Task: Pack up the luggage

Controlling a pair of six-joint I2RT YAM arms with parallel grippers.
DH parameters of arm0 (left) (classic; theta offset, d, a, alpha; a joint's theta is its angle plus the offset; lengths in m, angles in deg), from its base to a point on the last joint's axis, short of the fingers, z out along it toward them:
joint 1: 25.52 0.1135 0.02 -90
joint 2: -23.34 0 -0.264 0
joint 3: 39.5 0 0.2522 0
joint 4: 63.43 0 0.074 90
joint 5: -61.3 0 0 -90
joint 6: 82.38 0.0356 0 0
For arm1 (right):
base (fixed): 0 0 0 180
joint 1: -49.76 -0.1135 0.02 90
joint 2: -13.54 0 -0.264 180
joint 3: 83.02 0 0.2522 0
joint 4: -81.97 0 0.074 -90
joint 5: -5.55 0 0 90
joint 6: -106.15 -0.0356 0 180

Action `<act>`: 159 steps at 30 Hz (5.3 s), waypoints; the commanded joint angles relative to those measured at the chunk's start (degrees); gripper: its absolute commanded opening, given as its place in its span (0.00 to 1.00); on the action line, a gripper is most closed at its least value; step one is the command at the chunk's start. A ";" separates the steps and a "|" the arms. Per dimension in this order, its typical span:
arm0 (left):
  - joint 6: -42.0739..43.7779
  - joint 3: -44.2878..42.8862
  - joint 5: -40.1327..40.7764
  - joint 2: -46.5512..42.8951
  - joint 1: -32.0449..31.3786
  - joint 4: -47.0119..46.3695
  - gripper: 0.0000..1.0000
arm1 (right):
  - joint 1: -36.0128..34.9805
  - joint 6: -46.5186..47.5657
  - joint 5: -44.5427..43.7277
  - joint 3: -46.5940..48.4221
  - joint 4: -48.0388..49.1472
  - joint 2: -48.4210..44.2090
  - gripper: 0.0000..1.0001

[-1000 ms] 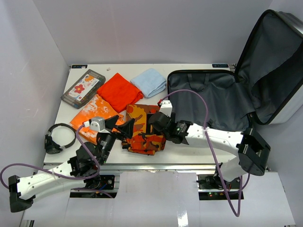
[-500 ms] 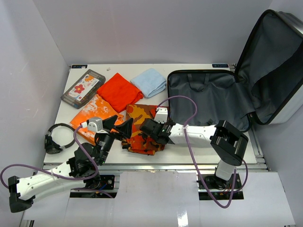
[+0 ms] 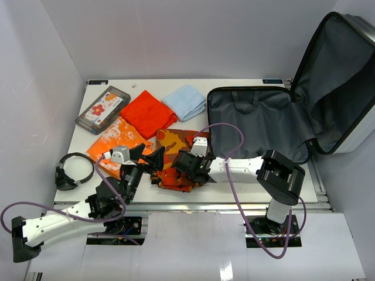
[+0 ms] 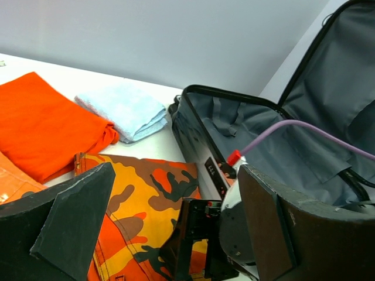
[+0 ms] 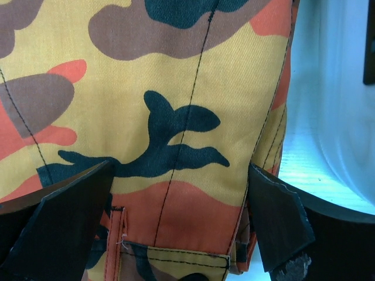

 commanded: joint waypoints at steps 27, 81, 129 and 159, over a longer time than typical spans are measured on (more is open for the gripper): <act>-28.98 -8.48 -8.12 12.40 6.09 43.93 0.94 | -11.86 1.46 2.11 -19.04 3.99 -12.01 0.72; -18.80 -6.52 -53.49 49.45 39.27 18.60 0.68 | -17.32 9.83 -7.04 -32.82 3.84 -52.16 0.96; -20.23 -5.28 -52.32 48.55 39.27 19.36 0.00 | -15.22 -11.82 -12.37 -23.38 12.83 -15.93 1.00; -19.71 -4.46 -53.66 46.80 39.24 17.49 0.00 | -15.27 3.77 -13.83 -15.51 13.33 -11.23 0.08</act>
